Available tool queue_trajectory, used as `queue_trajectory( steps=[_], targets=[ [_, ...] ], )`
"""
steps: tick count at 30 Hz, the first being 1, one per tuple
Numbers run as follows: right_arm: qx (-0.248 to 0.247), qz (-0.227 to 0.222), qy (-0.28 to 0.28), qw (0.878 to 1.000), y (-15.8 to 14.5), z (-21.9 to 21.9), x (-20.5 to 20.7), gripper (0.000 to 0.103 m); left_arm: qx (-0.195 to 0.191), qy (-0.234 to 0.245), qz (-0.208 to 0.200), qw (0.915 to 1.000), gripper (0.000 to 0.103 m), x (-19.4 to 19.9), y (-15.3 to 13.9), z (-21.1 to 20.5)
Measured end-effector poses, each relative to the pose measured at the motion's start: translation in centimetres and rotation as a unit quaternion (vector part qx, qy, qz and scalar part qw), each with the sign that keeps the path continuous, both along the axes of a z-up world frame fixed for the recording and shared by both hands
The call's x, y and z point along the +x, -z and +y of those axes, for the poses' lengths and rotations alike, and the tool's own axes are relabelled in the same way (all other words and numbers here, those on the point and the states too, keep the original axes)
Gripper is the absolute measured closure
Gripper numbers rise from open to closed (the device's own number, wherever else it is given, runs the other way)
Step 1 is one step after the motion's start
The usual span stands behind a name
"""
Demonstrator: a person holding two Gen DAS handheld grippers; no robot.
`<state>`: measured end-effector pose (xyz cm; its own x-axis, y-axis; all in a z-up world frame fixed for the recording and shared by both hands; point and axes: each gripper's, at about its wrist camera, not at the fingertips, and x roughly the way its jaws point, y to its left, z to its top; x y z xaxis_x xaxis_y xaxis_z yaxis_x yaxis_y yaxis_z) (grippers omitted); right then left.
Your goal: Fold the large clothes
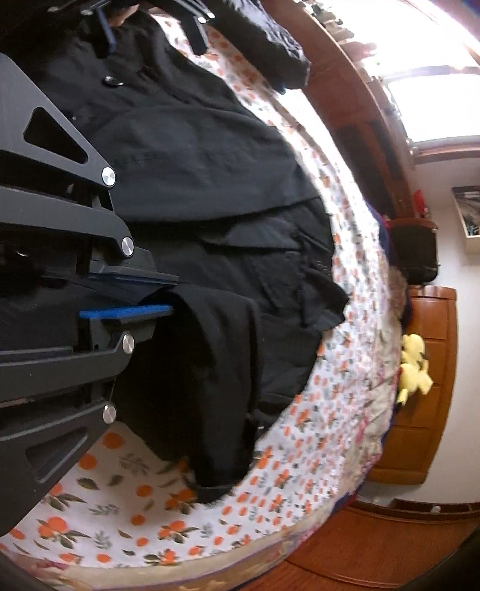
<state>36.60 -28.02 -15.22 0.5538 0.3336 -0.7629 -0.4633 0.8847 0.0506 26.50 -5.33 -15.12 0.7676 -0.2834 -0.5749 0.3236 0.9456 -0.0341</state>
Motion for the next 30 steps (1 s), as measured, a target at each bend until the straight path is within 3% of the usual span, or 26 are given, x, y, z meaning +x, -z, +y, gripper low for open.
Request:
queue_trajectory(
  steps=[1,4,10,14,19,30],
  targets=[
    [0.002,-0.002,-0.003,1.000,-0.2,-0.1,-0.5,0.089,0.000,0.000,0.000,1.0000,0.002,0.0,0.0,0.0],
    [0.009,-0.020,-0.003,1.000,-1.8,-0.6,-1.6,0.066,0.001,-0.001,-0.001,1.0000,0.002,-0.1,-0.1,0.1],
    [0.006,-0.044,0.031,0.999,-4.1,-2.8,-0.5,0.062,-0.002,-0.003,-0.002,1.0000,0.002,-0.1,-0.1,0.3],
    [-0.001,-0.049,0.070,0.996,-4.1,-4.2,1.5,0.050,-0.002,-0.003,-0.003,1.0000,0.002,-0.2,-0.1,0.2],
    [-0.005,-0.036,0.126,0.991,-2.7,-6.0,4.6,0.040,-0.002,-0.004,-0.004,1.0000,0.002,-0.3,-0.2,0.3],
    [0.029,0.024,0.191,0.981,1.2,-7.8,9.4,0.038,-0.002,-0.013,-0.008,0.9999,0.002,-0.7,-0.6,1.5]
  ],
)
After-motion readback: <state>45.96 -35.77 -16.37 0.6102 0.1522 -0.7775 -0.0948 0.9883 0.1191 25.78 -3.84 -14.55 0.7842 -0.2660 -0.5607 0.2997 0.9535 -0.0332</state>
